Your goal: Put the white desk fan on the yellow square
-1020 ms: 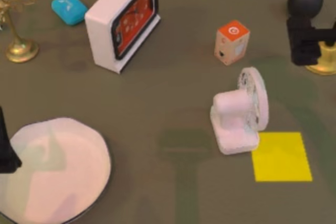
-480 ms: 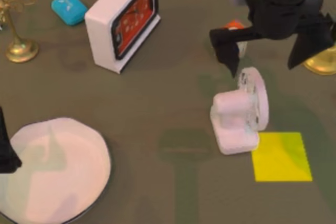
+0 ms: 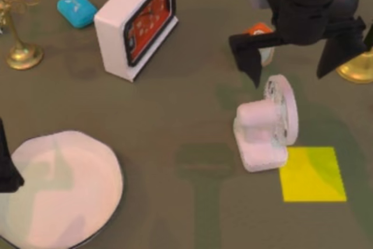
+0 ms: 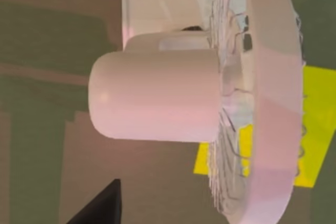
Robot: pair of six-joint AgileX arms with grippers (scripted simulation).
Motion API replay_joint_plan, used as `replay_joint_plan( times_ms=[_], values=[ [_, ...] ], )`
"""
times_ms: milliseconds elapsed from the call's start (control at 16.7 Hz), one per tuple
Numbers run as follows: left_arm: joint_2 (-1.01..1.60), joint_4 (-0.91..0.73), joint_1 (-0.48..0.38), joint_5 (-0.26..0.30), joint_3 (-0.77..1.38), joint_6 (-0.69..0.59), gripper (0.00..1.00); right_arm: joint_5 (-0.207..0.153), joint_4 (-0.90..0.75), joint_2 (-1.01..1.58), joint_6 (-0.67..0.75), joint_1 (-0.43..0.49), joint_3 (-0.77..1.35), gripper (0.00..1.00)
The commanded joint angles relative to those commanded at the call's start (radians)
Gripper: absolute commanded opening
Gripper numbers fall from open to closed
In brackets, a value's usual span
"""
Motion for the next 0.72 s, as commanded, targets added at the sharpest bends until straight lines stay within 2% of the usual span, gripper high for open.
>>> replay_joint_plan(
  times_ms=[420, 720],
  values=[
    [0.000, 0.000, 0.000, 0.000, 0.000, 0.000, 1.00, 0.000, 0.181, -0.018, -0.001, 0.002, -0.202, 1.00],
    [0.000, 0.000, 0.000, 0.000, 0.000, 0.000, 1.00, 0.000, 0.204, -0.019, -0.001, 0.003, -0.225, 1.00]
  ],
)
